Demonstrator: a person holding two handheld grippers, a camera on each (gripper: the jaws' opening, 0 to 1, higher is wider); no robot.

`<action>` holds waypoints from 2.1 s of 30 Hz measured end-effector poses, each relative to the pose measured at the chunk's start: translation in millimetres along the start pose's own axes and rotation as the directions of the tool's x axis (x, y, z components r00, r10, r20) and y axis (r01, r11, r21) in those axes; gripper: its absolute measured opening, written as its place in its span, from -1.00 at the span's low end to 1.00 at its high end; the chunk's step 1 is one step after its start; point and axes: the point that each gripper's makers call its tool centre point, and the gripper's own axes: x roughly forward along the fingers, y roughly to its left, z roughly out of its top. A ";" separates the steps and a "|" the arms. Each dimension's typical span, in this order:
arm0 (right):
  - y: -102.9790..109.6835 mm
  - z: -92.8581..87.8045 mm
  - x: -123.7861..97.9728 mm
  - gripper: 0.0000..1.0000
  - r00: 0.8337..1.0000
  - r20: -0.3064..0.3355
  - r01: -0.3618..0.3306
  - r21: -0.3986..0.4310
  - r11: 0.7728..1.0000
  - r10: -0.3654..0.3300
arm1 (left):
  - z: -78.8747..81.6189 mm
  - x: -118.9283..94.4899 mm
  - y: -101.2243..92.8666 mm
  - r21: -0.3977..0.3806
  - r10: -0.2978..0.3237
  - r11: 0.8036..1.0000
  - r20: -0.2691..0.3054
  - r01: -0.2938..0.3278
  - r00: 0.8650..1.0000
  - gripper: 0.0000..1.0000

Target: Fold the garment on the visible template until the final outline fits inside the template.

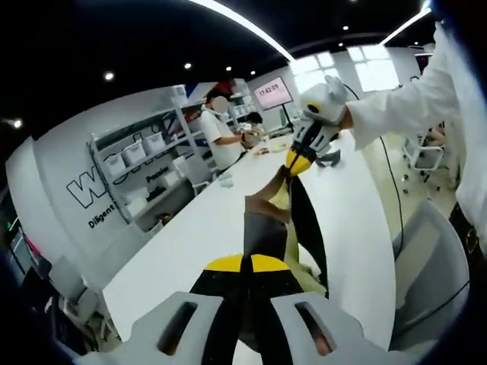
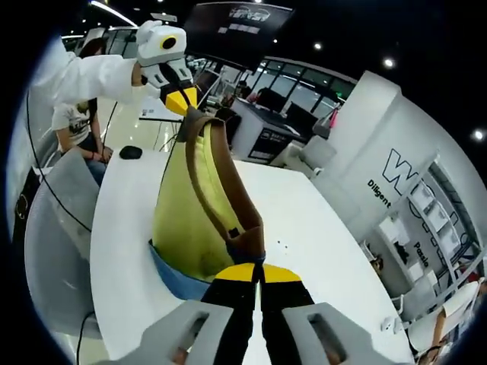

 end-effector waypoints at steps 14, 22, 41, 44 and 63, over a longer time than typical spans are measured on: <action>28.1 2.6 -10.0 -1.00 0.995 0.013 -0.101 0.022 0.995 0.100 | 7.0 -24.2 -36.4 -0.011 -0.052 0.999 0.006 0.052 0.999 -1.00; 66.1 -3.7 -6.0 -1.00 0.974 -0.038 -0.225 0.004 0.974 0.225 | -2.6 -37.8 -60.0 -0.035 -0.085 0.996 -0.020 0.084 0.996 -1.00; 103.6 28.7 -34.4 -1.00 0.947 -0.049 -0.322 -0.101 0.941 0.319 | 11.6 -74.0 -74.8 -0.053 -0.054 0.997 -0.036 0.052 0.998 -1.00; 98.8 20.6 -32.7 -1.00 0.946 -0.061 -0.324 -0.082 0.943 0.320 | -5.4 -67.0 -70.5 -0.077 -0.057 0.996 -0.069 0.052 0.996 -1.00; 50.9 -12.5 1.5 -1.00 0.966 -0.143 -0.225 -0.049 0.973 0.216 | -50.2 -7.1 -23.2 -0.038 -0.030 0.999 -0.199 0.023 0.979 -1.00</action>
